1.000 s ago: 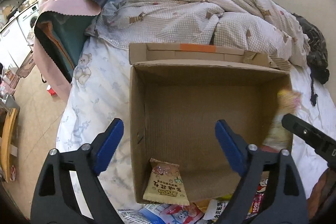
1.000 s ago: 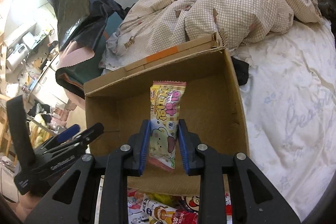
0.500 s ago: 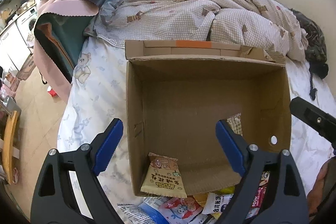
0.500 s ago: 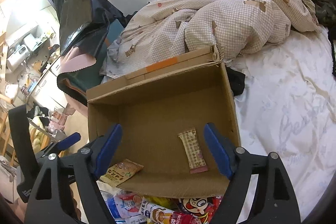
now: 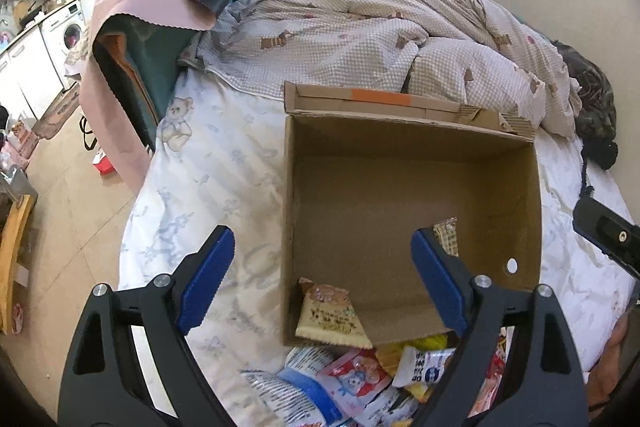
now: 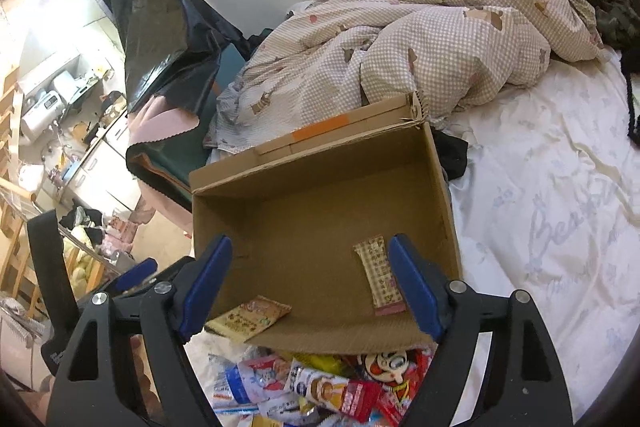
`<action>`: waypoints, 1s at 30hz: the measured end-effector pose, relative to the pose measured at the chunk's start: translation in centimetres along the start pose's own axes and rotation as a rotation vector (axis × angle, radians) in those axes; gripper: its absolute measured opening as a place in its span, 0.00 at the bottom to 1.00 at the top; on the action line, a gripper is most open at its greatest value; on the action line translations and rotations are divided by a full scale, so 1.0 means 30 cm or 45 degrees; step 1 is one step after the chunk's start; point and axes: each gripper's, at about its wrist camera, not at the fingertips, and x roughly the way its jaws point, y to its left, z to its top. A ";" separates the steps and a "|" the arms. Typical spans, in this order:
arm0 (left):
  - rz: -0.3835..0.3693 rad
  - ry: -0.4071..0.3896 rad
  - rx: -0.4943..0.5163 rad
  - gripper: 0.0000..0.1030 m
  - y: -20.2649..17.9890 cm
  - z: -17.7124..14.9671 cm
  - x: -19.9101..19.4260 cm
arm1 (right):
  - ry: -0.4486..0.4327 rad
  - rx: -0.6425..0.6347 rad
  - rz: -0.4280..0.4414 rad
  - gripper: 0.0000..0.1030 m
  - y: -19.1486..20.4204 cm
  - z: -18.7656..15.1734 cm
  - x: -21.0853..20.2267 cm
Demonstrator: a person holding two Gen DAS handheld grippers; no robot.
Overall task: Organize snacks
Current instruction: 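Withdraw both tools from the box back toward the snack pile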
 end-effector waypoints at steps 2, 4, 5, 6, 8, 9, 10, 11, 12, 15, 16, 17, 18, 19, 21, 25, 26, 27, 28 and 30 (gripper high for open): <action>-0.010 -0.006 0.011 0.85 0.004 -0.009 -0.027 | 0.002 -0.007 0.000 0.80 0.008 -0.011 -0.020; -0.009 -0.013 0.019 0.85 0.011 -0.022 -0.051 | 0.002 -0.025 -0.003 0.80 0.015 -0.027 -0.042; -0.005 -0.011 0.019 0.85 0.017 -0.031 -0.065 | 0.003 -0.028 -0.004 0.80 0.015 -0.035 -0.049; -0.006 -0.006 0.018 0.85 0.020 -0.034 -0.072 | 0.010 -0.029 -0.005 0.80 0.015 -0.043 -0.056; -0.019 0.004 0.013 0.85 0.032 -0.042 -0.098 | 0.027 -0.026 -0.003 0.80 0.011 -0.056 -0.064; -0.019 0.001 0.010 0.85 0.038 -0.045 -0.107 | 0.037 -0.025 -0.008 0.80 0.009 -0.065 -0.068; -0.014 -0.004 0.007 0.85 0.046 -0.050 -0.119 | 0.044 -0.023 -0.015 0.80 0.007 -0.073 -0.071; -0.003 -0.004 0.002 0.85 0.056 -0.059 -0.132 | 0.051 -0.011 -0.016 0.80 0.001 -0.083 -0.075; 0.005 0.000 -0.003 0.85 0.062 -0.065 -0.139 | 0.056 -0.001 -0.014 0.80 -0.004 -0.089 -0.079; 0.030 0.032 -0.023 0.85 0.085 -0.094 -0.154 | 0.067 0.028 -0.003 0.80 -0.012 -0.114 -0.093; 0.038 0.039 -0.025 0.85 0.092 -0.104 -0.159 | 0.070 0.032 -0.001 0.80 -0.012 -0.120 -0.097; 0.045 0.042 -0.024 0.85 0.095 -0.111 -0.163 | 0.073 0.033 -0.001 0.80 -0.012 -0.128 -0.102; 0.053 0.044 -0.022 0.85 0.098 -0.119 -0.167 | 0.076 0.033 -0.001 0.80 -0.011 -0.136 -0.107; 0.059 0.047 -0.018 0.85 0.102 -0.129 -0.172 | 0.079 0.031 0.000 0.80 -0.010 -0.144 -0.113; 0.059 0.055 -0.011 0.85 0.105 -0.148 -0.183 | 0.089 0.026 -0.003 0.80 -0.009 -0.160 -0.121; 0.055 0.085 -0.003 0.85 0.104 -0.185 -0.194 | 0.123 0.028 -0.016 0.80 -0.011 -0.196 -0.129; 0.057 0.092 0.002 0.85 0.101 -0.194 -0.195 | 0.135 0.029 -0.020 0.80 -0.014 -0.205 -0.129; 0.060 0.105 0.012 0.85 0.096 -0.207 -0.194 | 0.144 0.032 -0.020 0.80 -0.017 -0.215 -0.131; 0.062 0.114 0.021 0.85 0.090 -0.215 -0.192 | 0.154 0.033 -0.024 0.80 -0.018 -0.225 -0.132; 0.090 0.142 0.063 0.85 0.071 -0.244 -0.181 | 0.187 0.021 -0.053 0.80 -0.021 -0.249 -0.127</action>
